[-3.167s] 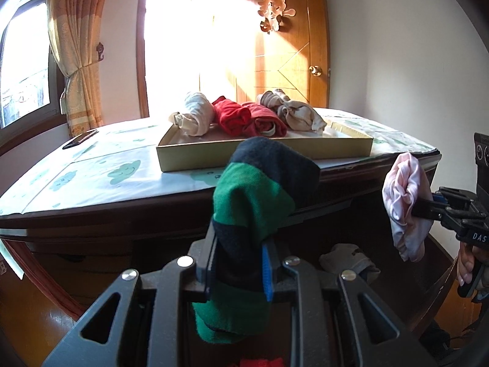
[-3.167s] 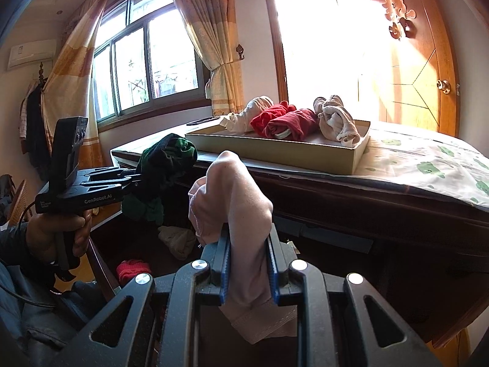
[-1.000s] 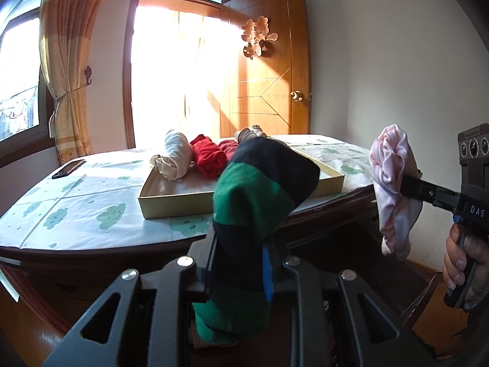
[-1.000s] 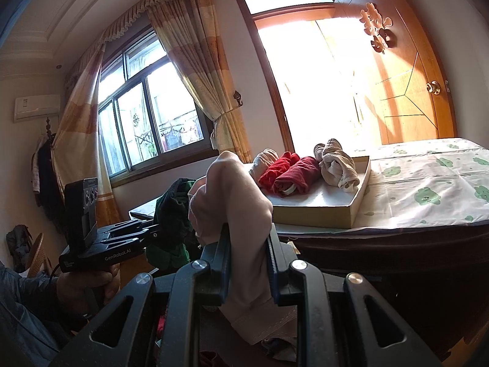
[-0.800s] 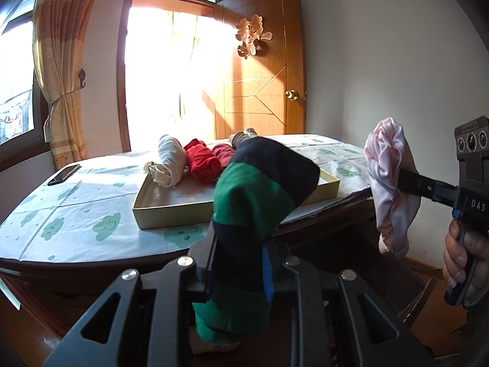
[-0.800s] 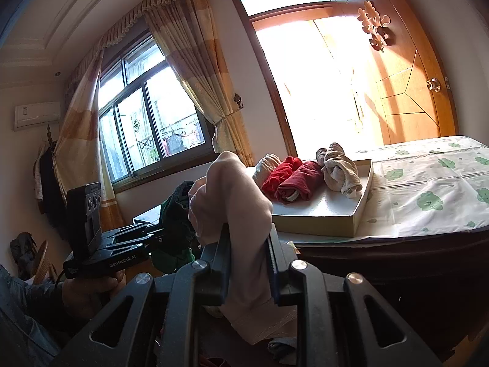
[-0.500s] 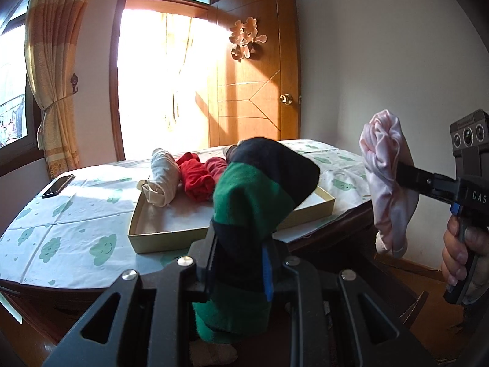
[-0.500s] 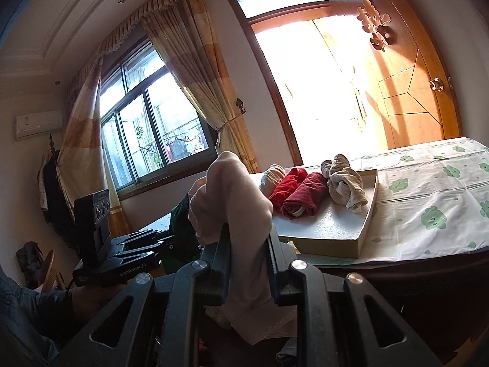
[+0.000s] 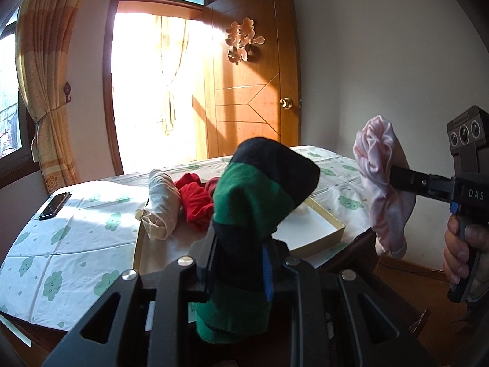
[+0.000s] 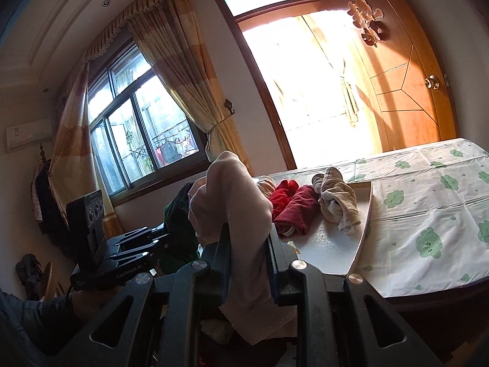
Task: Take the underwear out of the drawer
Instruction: 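Carry both garments over the tray beside the earlier garments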
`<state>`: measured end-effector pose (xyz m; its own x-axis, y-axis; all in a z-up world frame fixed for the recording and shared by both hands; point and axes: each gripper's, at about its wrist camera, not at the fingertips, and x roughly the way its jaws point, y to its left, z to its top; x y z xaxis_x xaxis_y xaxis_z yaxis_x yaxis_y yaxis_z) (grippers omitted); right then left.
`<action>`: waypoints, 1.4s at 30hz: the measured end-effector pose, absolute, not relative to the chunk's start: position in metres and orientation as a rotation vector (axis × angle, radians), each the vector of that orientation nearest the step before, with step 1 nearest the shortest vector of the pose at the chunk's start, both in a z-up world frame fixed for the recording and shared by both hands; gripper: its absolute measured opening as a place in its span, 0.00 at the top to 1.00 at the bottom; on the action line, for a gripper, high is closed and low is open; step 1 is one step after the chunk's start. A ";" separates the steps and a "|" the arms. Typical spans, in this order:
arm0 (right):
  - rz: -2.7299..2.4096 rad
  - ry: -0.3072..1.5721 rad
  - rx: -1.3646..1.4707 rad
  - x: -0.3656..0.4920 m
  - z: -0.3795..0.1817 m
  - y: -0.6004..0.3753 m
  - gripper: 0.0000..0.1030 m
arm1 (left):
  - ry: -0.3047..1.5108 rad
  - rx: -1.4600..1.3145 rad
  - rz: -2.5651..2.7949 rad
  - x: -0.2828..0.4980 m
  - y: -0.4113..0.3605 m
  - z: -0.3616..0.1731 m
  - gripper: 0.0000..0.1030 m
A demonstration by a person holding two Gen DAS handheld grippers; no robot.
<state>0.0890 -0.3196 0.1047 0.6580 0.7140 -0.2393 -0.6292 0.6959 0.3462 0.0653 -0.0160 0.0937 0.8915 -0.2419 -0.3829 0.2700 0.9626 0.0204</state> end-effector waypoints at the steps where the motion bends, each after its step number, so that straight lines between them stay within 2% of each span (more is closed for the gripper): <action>1: 0.766 0.380 0.247 0.093 0.106 -0.319 0.78 | 0.390 0.078 -0.265 0.069 -0.016 0.095 0.79; 26: 0.690 0.410 0.158 0.166 0.142 -0.291 0.78 | 0.456 0.064 -0.253 0.148 -0.010 0.119 0.79; 42: 0.668 0.468 0.171 0.224 0.153 -0.264 0.78 | 0.574 -0.042 -0.256 0.218 0.014 0.118 0.79</action>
